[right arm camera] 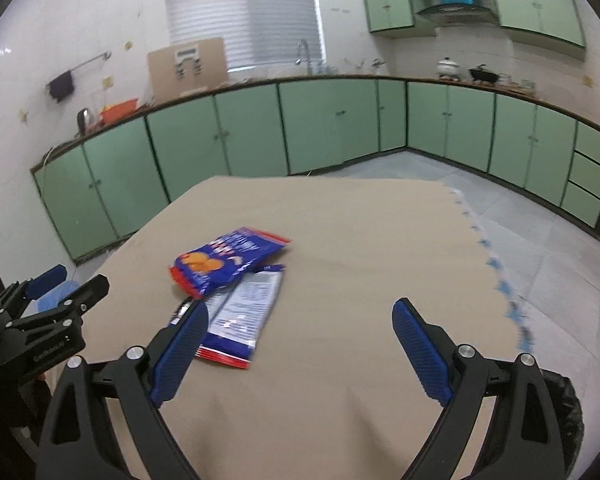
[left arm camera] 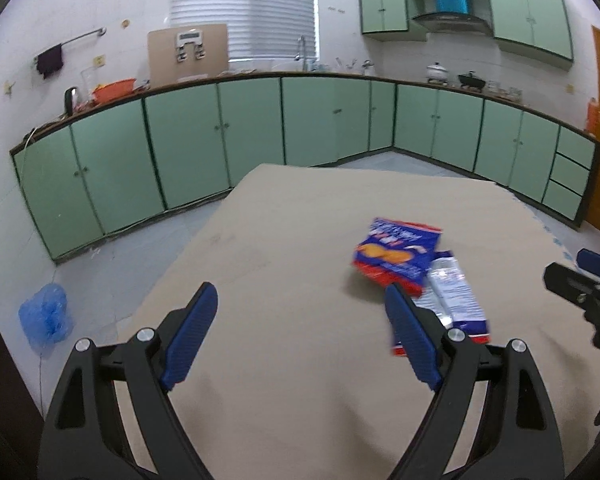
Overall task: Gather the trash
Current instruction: 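Move both grippers back over the table toward the two snack bags, then grasp the silver snack wrapper with the right gripper while the left grasps the blue snack bag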
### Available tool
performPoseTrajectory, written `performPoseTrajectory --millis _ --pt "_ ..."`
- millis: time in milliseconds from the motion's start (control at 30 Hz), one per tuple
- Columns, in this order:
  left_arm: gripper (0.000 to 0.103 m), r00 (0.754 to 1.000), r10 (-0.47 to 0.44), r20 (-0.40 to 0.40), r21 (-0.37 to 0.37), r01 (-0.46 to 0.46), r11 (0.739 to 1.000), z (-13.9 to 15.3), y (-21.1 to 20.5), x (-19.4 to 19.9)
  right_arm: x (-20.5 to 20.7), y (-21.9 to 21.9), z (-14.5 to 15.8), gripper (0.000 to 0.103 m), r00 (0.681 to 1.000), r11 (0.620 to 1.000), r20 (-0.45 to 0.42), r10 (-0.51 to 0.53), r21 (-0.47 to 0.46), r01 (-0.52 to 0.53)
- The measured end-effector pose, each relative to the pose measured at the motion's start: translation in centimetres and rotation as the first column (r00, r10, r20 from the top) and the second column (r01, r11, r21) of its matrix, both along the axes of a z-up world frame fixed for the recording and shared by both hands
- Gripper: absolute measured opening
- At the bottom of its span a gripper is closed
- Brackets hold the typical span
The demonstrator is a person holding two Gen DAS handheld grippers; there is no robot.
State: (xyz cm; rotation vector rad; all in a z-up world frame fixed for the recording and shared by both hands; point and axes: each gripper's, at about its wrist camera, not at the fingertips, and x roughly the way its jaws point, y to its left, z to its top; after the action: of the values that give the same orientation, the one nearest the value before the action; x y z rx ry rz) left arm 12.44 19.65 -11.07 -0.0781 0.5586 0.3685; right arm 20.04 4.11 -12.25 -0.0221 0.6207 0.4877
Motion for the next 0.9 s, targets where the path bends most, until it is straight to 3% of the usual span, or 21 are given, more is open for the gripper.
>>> performPoseTrajectory --millis 267,567,767,900 --pt "0.083 0.999 0.042 -0.022 -0.021 -0.042 0.999 -1.7 2.9 -0.2 1.3 3.2 -2.1 0.091 0.997 0.999 -0.074 0.014 -0.043 -0.017" --pt "0.083 0.999 0.044 -0.021 -0.026 -0.044 0.999 -2.2 3.2 0.0 2.1 4.5 -4.0 0.089 0.989 0.997 -0.151 0.008 -0.081 -0.02" --pt "0.083 0.999 0.046 -0.029 -0.027 -0.047 0.999 -2.4 3.4 0.2 2.6 4.9 -4.9 0.079 0.979 0.994 -0.205 0.013 -0.106 -0.036" --pt "0.083 0.998 0.045 -0.039 -0.027 -0.046 0.999 -2.5 3.2 0.5 2.3 5.5 -4.9 0.055 0.979 0.99 -0.202 0.027 -0.132 -0.055"
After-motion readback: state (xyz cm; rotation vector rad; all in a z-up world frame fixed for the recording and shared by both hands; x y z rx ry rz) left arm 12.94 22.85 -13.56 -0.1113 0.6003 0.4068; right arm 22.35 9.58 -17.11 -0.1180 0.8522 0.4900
